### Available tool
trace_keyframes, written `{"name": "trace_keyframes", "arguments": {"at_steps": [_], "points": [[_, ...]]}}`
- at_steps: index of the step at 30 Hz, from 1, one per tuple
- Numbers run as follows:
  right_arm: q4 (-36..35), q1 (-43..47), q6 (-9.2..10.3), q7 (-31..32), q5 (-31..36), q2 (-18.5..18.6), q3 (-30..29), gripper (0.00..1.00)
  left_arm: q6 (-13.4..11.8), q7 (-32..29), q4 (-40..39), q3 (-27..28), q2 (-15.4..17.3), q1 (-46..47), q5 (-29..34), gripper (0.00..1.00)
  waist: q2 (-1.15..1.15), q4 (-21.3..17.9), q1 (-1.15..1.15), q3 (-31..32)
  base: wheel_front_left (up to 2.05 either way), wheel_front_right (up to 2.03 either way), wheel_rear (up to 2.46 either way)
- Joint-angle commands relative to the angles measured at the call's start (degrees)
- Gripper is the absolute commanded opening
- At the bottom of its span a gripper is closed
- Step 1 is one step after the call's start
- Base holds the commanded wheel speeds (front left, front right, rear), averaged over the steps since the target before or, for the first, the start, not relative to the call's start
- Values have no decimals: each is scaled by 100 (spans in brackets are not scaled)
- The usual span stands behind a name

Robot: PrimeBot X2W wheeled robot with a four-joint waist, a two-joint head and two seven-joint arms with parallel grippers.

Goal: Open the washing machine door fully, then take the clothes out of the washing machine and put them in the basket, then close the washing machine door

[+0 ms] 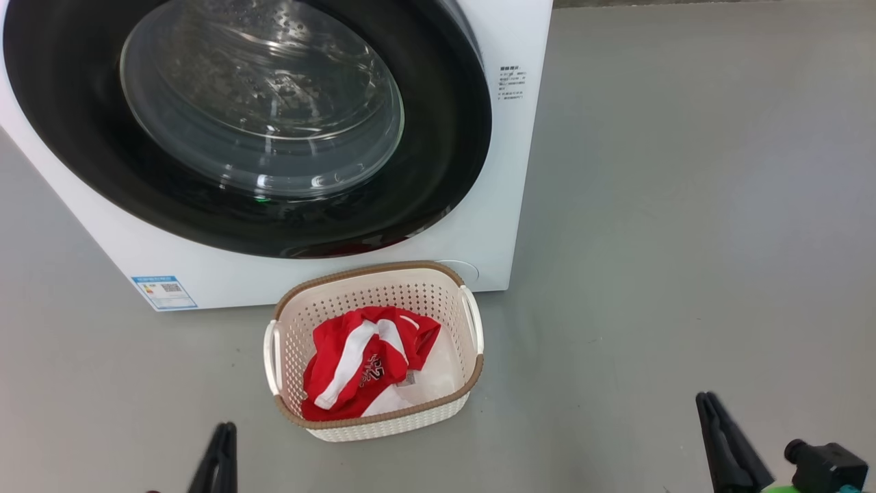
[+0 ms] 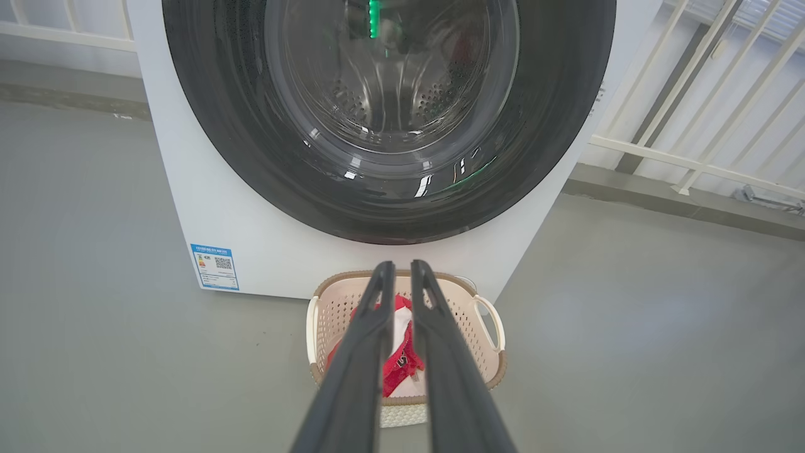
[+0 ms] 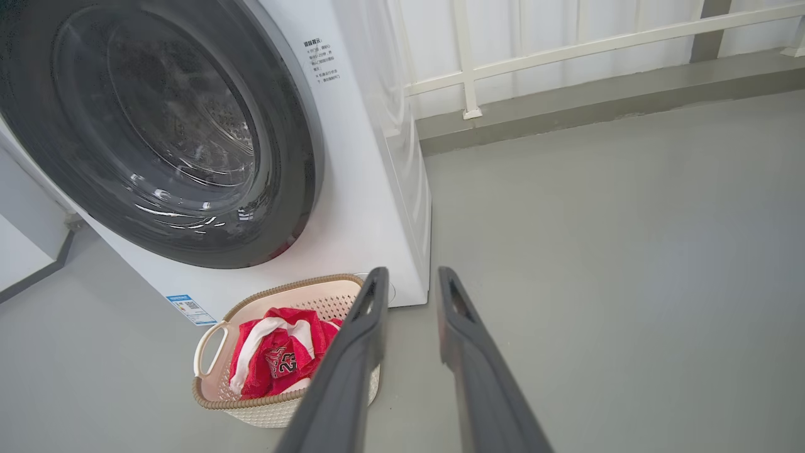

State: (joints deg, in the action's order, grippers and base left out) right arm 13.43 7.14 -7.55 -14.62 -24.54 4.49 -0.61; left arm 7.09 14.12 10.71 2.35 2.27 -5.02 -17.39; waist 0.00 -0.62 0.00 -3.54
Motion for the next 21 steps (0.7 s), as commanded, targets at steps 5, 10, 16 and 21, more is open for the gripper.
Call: {"name": "trace_keyframes", "arguments": {"at_steps": [5, 10, 16, 21], "points": [[6, -33, 0, 59, -237, -5, -5, 0, 1, -61, 18, 2, 1, 27, -258, 0, 0, 2, 5, 14, 0, 0, 0], [9, -81, 0, 133, -521, 1, -15, 0, 3, -137, 31, 10, 11, 66, -567, 0, 0, 5, 6, 35, 0, 0, 0], [19, -155, 1, 222, -859, 5, -28, 0, 5, -228, 55, 20, 23, 130, -934, 0, 0, 8, 0, 41, 0, 0, 0], [23, -210, 1, 298, -1139, 7, -40, 0, 6, -305, 69, 30, 31, 177, -1239, 0, 0, 10, 0, 55, 0, 0, 0]]}}
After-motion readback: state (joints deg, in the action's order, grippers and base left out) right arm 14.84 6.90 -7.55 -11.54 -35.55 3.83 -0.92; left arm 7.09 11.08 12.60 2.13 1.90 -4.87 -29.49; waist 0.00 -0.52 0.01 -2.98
